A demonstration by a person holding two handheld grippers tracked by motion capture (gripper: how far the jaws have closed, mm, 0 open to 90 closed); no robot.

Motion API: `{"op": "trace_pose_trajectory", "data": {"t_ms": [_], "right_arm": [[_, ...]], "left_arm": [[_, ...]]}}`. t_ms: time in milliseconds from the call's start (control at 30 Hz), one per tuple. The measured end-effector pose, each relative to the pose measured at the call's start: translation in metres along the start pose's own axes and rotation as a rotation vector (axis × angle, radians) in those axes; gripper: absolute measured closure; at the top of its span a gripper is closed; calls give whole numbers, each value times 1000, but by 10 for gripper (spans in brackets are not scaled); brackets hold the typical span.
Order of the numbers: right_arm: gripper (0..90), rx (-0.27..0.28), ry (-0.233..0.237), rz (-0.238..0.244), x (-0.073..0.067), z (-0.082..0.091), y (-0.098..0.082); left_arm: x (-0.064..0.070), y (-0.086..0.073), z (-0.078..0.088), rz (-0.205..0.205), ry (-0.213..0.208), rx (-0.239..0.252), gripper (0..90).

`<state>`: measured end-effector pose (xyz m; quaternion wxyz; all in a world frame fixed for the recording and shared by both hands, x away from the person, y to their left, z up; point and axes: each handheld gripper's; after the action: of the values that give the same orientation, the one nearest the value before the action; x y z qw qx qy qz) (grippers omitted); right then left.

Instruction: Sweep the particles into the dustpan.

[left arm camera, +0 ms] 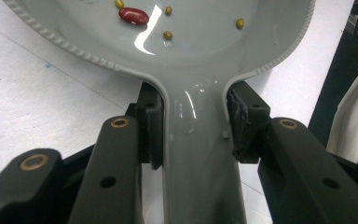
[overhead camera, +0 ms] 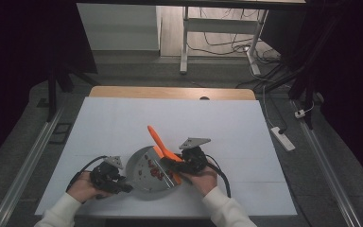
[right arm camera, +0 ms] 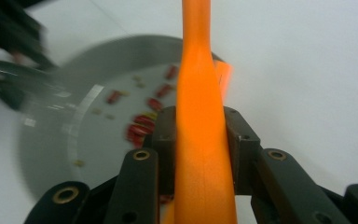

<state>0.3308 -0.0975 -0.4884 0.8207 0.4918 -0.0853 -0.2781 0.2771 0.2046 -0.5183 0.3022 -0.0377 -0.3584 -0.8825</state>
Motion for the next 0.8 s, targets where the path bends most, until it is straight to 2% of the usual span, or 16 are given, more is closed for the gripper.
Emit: {"op": "trace_pose_trajectory", "data": {"t_ms": [67,133,200,367,467,600,700,800], "right_arm": [[698,16,0,20,-3,3,4],[698,45,-7,11,-1,9,7],[698,63,-36,6,5,16,9],[698,67,-118,0,21,31,7],[697,45,-157,12,27,32,4],[698,7,-169,6,33,25,-3],[698,-31,-161,14,30,18,-8],[697,-33,-139,21,23,14,-8]], "left_arm": [[0,0,0,1,-4,0,617],[0,0,0,-1,-3,-3,618],[0,0,0,-1,-2,-2,618],[0,0,-1,0,-2,-4,618],[0,0,-1,0,0,-5,618],[0,0,-1,0,1,-5,617],[0,0,-1,-1,1,-4,617],[0,0,-1,-1,1,-5,617]]}}
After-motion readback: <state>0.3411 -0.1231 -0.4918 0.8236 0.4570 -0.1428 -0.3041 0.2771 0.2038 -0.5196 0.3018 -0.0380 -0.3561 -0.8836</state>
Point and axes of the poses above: each handheld gripper's, and its own axes: z roughly backward along the jaws, y roughly out of its top, x roughly to its right, and after that the axes turned 9 degrees about x, right-handed
